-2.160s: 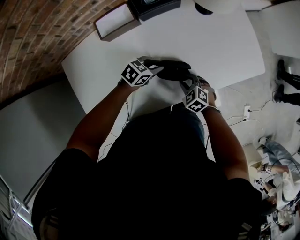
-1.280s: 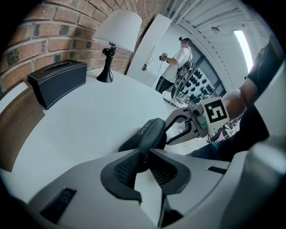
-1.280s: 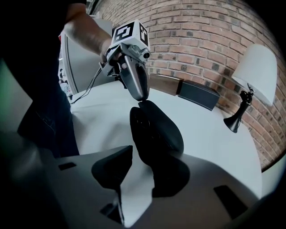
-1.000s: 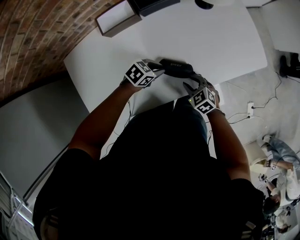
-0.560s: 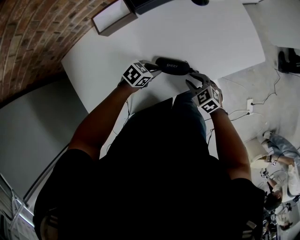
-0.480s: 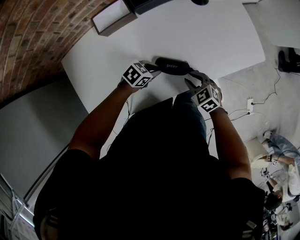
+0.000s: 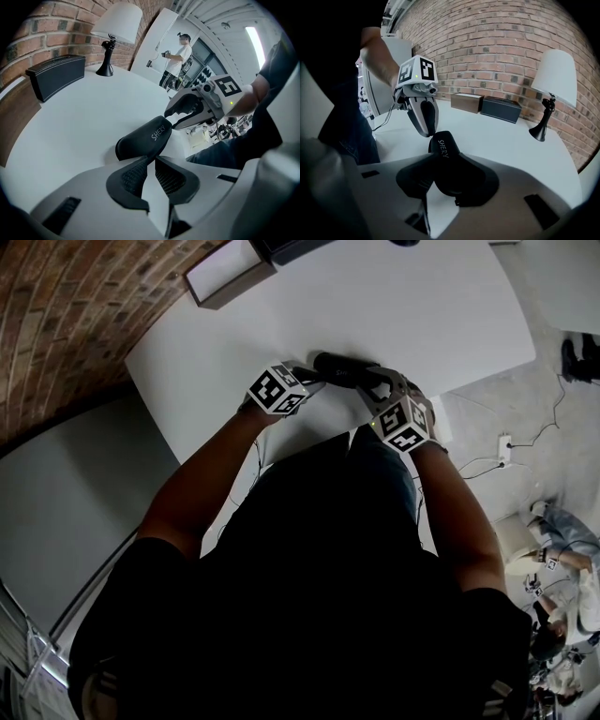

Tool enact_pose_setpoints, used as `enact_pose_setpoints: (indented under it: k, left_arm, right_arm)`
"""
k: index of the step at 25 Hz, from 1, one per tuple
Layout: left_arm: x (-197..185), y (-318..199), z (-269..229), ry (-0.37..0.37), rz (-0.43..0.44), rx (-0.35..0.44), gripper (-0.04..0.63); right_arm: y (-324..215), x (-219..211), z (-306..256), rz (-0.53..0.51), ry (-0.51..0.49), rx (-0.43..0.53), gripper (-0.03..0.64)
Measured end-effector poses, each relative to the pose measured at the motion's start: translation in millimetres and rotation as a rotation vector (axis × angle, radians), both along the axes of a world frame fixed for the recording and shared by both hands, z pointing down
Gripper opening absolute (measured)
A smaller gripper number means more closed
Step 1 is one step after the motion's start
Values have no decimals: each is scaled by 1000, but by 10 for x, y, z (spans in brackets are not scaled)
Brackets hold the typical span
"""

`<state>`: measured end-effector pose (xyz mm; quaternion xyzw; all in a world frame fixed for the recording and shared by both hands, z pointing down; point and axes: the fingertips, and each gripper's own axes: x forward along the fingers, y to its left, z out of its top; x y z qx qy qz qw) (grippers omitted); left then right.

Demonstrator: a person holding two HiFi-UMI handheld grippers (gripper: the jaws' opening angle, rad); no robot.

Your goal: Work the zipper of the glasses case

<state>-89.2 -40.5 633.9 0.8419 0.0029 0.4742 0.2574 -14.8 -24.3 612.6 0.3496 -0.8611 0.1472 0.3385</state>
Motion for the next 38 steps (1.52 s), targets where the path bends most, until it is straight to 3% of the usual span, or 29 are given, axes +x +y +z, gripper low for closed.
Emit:
enact_pose_setpoints:
  k: [7,12,17,27,33,38]
  left_arm:
    - [68,66,-121,38,52,-4,107]
    - [337,32,-336,105,112,66,114]
    - [608,16,-385,129,216,135,160]
    - [812,72,-86,7,505,283,169]
    - [804,109,-9,-2,507,247,178]
    - [802,99,-4,-2,497,235,179]
  right_arm:
    - [9,-36,108,-4,12,-18,124]
    - [15,-32,105,-10,11,-16,124]
    - [28,-47,110,-9,5,-18,121]
    - [43,-33,111,-19,-17,-17,120]
    - [115,-4,124,-62,-30,-26,121]
    - [166,274,169,-82,-62,-83,154]
